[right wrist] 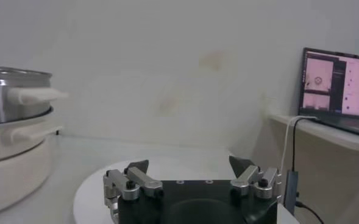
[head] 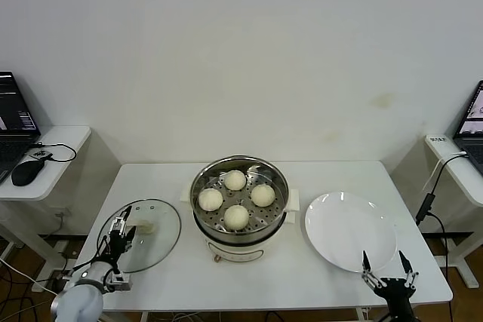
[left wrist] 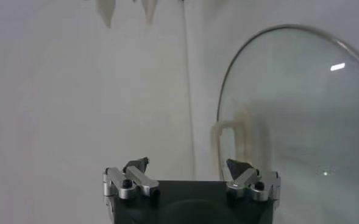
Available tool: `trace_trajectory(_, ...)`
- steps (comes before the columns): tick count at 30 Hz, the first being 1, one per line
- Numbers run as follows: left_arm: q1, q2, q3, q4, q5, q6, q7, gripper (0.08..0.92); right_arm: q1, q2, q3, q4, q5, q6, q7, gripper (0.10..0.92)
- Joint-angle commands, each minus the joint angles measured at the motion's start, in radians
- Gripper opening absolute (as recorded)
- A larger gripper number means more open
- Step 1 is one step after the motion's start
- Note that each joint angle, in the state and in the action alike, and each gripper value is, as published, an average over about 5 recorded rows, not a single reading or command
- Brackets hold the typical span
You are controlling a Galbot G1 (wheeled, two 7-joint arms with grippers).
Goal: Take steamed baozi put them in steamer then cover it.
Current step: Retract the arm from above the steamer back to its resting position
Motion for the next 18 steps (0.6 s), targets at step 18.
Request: trace_trajectory(18,-0.099,-0.012,0.041,0.136,0.030,0.005,-0.015,0.498,0.002,0.004,-0.018,0.003,-0.021,0.004,-0.013,0.823)
